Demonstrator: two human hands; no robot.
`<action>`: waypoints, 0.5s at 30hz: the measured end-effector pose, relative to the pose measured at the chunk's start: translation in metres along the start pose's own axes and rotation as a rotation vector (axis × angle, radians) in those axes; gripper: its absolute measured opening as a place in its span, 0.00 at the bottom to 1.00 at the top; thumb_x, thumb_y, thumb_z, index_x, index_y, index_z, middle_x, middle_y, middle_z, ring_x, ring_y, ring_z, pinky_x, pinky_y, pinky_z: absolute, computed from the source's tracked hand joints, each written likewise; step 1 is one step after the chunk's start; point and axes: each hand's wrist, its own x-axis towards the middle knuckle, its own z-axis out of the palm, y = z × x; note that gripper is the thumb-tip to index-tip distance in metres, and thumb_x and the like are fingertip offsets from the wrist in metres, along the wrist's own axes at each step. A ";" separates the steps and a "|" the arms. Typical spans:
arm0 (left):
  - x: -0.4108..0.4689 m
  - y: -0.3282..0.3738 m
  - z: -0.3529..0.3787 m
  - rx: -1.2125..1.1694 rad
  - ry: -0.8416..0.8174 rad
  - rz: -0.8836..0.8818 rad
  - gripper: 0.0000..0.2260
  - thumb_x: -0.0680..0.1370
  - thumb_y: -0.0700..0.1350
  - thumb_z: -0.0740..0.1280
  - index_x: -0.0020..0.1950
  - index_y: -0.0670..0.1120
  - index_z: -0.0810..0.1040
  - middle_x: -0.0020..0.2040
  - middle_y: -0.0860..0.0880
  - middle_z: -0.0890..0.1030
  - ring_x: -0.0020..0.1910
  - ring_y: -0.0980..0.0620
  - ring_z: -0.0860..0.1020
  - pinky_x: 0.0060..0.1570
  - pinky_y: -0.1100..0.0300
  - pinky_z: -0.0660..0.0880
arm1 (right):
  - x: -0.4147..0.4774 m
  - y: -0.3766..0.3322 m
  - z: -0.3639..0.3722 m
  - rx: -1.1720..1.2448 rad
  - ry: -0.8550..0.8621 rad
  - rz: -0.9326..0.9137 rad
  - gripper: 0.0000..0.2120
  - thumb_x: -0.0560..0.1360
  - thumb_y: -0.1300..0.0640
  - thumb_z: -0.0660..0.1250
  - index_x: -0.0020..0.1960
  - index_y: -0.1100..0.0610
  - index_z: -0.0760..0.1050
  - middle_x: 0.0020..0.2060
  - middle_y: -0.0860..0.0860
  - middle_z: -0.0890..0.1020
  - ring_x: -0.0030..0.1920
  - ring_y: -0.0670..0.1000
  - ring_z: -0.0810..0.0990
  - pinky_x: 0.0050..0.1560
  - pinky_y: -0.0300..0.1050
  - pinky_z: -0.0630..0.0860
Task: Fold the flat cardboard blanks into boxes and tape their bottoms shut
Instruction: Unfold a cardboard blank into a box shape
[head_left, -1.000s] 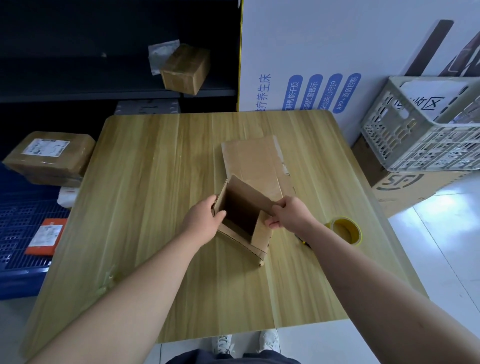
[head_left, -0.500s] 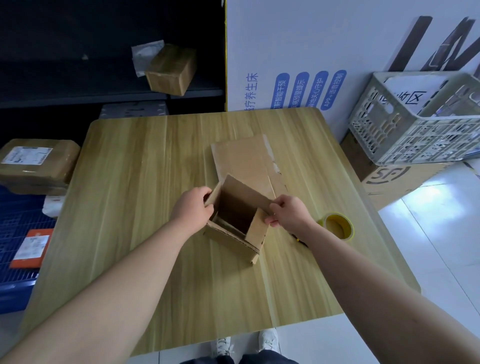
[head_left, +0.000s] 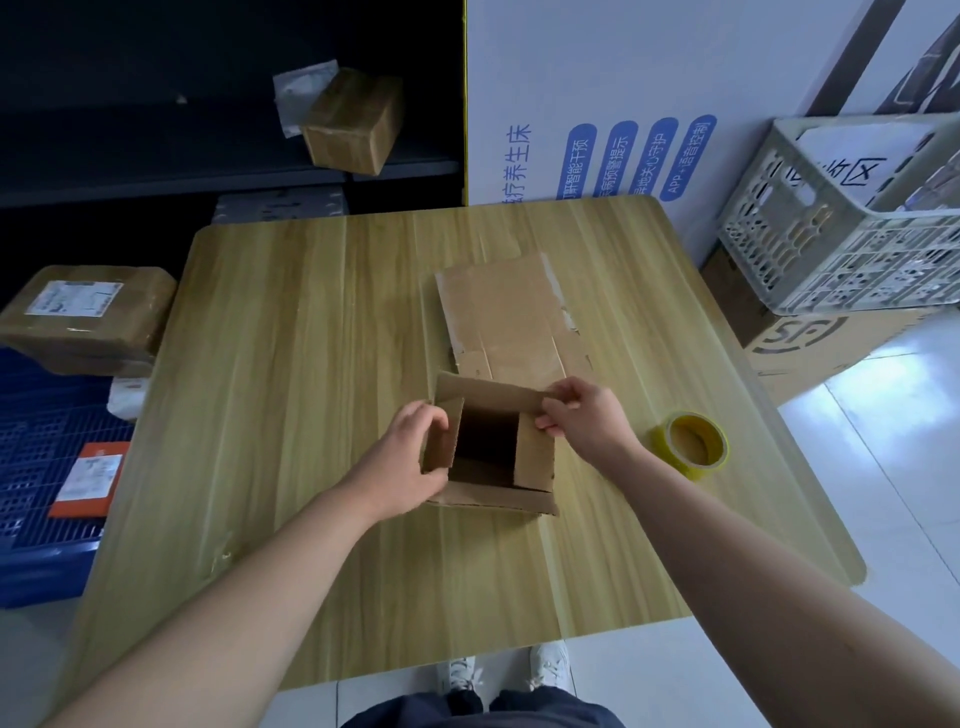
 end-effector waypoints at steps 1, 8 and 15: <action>0.000 0.000 0.000 -0.038 -0.030 -0.024 0.19 0.74 0.44 0.70 0.59 0.55 0.66 0.69 0.53 0.63 0.64 0.50 0.70 0.53 0.60 0.72 | -0.004 0.004 0.001 -0.006 0.018 -0.022 0.11 0.76 0.62 0.68 0.58 0.56 0.76 0.47 0.50 0.82 0.44 0.48 0.83 0.47 0.43 0.81; 0.008 -0.002 0.003 -0.246 0.078 -0.196 0.12 0.77 0.54 0.67 0.49 0.46 0.73 0.60 0.56 0.74 0.60 0.54 0.71 0.50 0.58 0.68 | -0.025 0.037 0.008 0.020 0.084 0.019 0.30 0.71 0.55 0.76 0.69 0.48 0.68 0.56 0.50 0.75 0.52 0.49 0.77 0.47 0.41 0.76; 0.012 -0.007 0.011 -0.441 0.122 -0.277 0.11 0.74 0.44 0.73 0.44 0.45 0.70 0.50 0.50 0.79 0.40 0.53 0.74 0.39 0.66 0.67 | -0.024 0.050 0.012 0.240 -0.060 0.164 0.21 0.76 0.51 0.70 0.67 0.50 0.71 0.46 0.53 0.80 0.44 0.50 0.79 0.38 0.41 0.74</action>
